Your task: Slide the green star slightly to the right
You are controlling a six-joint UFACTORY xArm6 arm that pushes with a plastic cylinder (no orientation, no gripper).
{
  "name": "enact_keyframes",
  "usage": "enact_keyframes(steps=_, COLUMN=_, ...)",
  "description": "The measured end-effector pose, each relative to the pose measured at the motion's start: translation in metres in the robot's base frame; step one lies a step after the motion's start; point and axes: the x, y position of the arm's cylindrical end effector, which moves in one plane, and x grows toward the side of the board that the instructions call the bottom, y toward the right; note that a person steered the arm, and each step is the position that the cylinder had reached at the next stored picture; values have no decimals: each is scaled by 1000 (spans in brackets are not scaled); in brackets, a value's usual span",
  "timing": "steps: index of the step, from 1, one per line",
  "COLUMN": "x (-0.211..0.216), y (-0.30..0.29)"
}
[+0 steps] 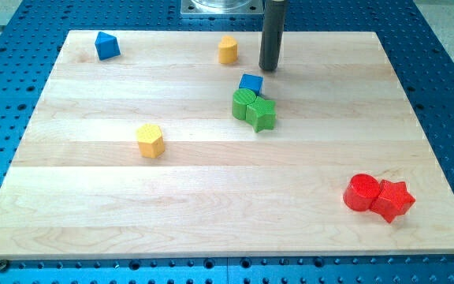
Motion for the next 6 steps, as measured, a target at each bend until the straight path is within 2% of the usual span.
enact_keyframes(steps=3, x=0, y=4)
enact_keyframes(steps=4, x=15, y=-65)
enact_keyframes(steps=5, x=61, y=-107)
enact_keyframes(steps=6, x=124, y=-125)
